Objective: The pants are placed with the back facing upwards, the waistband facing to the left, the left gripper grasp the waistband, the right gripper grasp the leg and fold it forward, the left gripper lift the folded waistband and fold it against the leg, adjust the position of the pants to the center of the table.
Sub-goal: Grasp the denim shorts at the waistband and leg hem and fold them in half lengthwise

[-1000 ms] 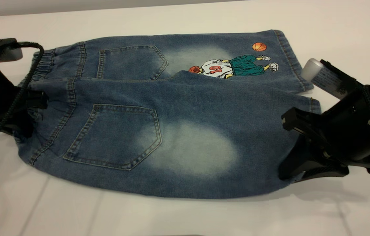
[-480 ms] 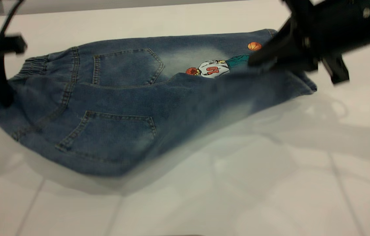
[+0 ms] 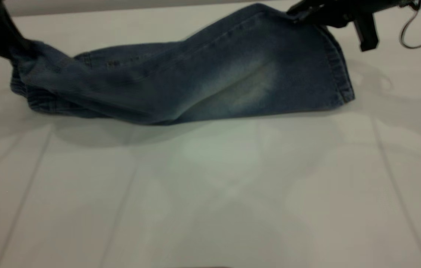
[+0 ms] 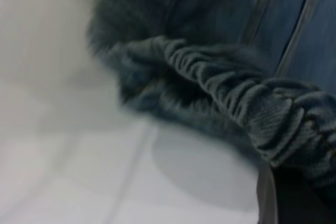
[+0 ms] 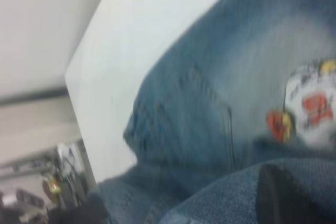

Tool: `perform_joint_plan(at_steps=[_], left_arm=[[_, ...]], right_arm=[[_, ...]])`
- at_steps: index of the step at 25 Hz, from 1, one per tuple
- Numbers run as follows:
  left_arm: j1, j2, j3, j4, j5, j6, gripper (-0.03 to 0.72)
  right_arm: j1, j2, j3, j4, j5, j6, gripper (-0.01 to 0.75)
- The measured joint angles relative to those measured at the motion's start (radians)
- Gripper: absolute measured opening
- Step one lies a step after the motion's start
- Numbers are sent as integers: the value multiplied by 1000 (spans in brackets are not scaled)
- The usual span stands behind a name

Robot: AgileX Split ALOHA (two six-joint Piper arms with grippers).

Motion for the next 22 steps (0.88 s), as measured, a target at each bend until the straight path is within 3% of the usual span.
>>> perform_joint_plan(at_steps=[7,15,17,22], left_arm=[[0,137,-5,-303,-231,18,75],[0,166,-5,-384,-309,202,104],[0,166,-5,-385,-310,231,159],[0,165,-9,-386,-320,287,430]], right_arm=[[0,172,-192,6,-56,87,26],[0,201,-202,6,-113,90,67],[0,201,-202,6,-112,89,114],[0,201,-204,7,-76,12,317]])
